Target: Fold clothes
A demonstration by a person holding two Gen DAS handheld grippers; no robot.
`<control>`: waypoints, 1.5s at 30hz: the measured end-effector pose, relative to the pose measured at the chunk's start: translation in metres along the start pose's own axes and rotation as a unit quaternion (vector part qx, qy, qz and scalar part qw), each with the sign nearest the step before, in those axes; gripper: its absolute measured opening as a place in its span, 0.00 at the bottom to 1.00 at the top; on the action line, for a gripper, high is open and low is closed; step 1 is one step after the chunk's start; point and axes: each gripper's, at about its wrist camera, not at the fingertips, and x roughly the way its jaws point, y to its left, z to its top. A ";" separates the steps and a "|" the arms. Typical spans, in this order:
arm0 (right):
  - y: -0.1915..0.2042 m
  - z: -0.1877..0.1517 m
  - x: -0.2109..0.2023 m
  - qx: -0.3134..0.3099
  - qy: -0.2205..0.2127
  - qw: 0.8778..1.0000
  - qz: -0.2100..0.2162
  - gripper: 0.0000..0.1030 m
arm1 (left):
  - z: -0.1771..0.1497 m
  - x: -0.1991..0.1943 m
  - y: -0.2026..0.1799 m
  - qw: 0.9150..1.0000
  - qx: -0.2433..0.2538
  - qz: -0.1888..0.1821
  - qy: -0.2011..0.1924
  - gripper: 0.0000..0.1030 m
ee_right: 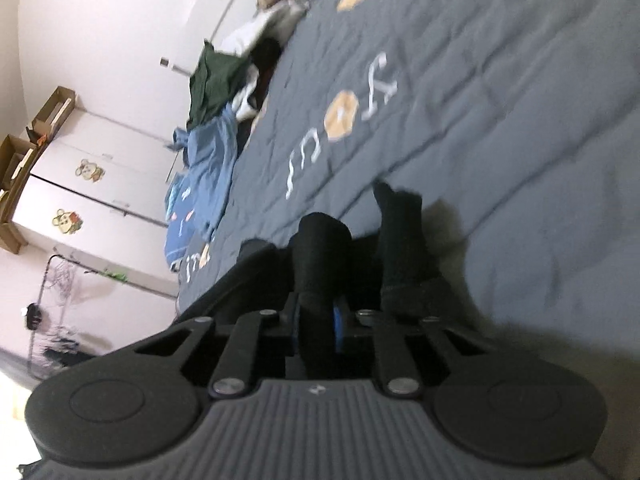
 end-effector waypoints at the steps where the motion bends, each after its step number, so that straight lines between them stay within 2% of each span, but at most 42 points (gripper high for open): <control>1: 0.006 0.000 -0.006 -0.012 -0.017 1.000 -0.010 0.14 | 0.000 0.000 0.000 1.000 0.000 0.000 0.000 0.10; 3: 0.021 -0.001 -0.017 -0.055 -0.056 0.996 -0.037 0.14 | 0.000 -0.002 0.000 1.000 0.000 -0.003 -0.002 0.10; 5: 0.036 -0.004 -0.025 -0.118 -0.084 0.987 -0.072 0.14 | -0.001 -0.001 -0.002 1.000 0.002 -0.001 0.000 0.10; 7: 0.035 -0.004 -0.022 -0.145 -0.072 0.983 -0.088 0.14 | -0.001 0.000 -0.003 1.000 0.005 0.000 0.002 0.10; 9: 0.025 -0.001 -0.011 -0.136 -0.041 0.985 -0.094 0.17 | -0.003 0.002 -0.002 1.000 0.004 0.003 0.006 0.10; 12: 0.014 0.002 -0.012 -0.132 -0.043 0.985 -0.098 0.25 | -0.002 0.002 -0.003 1.000 0.004 0.004 0.008 0.10; 15: 0.012 0.007 -0.034 -0.101 -0.071 0.989 -0.081 0.29 | -0.001 0.002 -0.003 1.000 0.004 0.003 0.006 0.10; 18: 0.030 -0.001 -0.060 -0.125 -0.107 0.983 -0.078 0.29 | -0.002 0.000 -0.003 1.000 0.000 -0.003 0.000 0.10; 20: 0.038 -0.006 -0.060 -0.134 -0.085 0.986 -0.045 0.30 | -0.001 -0.002 -0.005 1.000 -0.001 -0.011 -0.007 0.10; 22: 0.044 -0.014 -0.044 -0.156 -0.045 0.986 -0.042 0.31 | 0.001 -0.005 -0.007 1.000 -0.003 -0.018 -0.013 0.10; 24: 0.040 -0.020 -0.024 -0.161 -0.015 0.984 -0.072 0.30 | 0.002 -0.008 -0.008 1.000 -0.004 -0.023 -0.016 0.10; 26: 0.020 -0.018 -0.007 -0.131 0.003 0.986 -0.106 0.29 | 0.004 -0.010 -0.009 0.999 -0.005 -0.026 -0.018 0.11; 29: 0.004 -0.016 -0.011 -0.087 0.001 0.992 -0.093 0.27 | 0.006 -0.013 -0.010 0.999 -0.007 -0.029 -0.020 0.11; 32: 0.012 -0.017 -0.038 -0.070 -0.029 0.995 -0.064 0.31 | 0.008 -0.017 -0.011 0.999 -0.008 -0.033 -0.022 0.11; 34: 0.027 -0.020 -0.060 -0.088 -0.059 0.993 -0.051 0.33 | 0.010 -0.019 -0.012 0.999 -0.009 -0.036 -0.023 0.11; 37: 0.056 -0.034 -0.085 -0.126 -0.086 0.988 -0.031 0.45 | 0.012 -0.021 -0.010 0.999 -0.014 -0.038 -0.022 0.11; 39: 0.074 -0.049 -0.090 -0.164 -0.081 0.983 -0.025 0.60 | 0.013 -0.022 -0.008 0.999 -0.019 -0.039 -0.022 0.12; 41: 0.088 -0.064 -0.089 -0.195 -0.073 0.978 -0.030 0.68 | 0.014 -0.023 -0.007 0.999 -0.022 -0.041 -0.023 0.15; 43: 0.099 -0.081 -0.082 -0.232 -0.070 0.969 -0.046 0.69 | 0.014 -0.023 -0.006 0.999 -0.022 -0.042 -0.021 0.15; 45: 0.108 -0.096 -0.074 -0.285 -0.063 0.954 -0.063 0.70 | 0.014 -0.022 -0.005 0.999 -0.020 -0.041 -0.022 0.15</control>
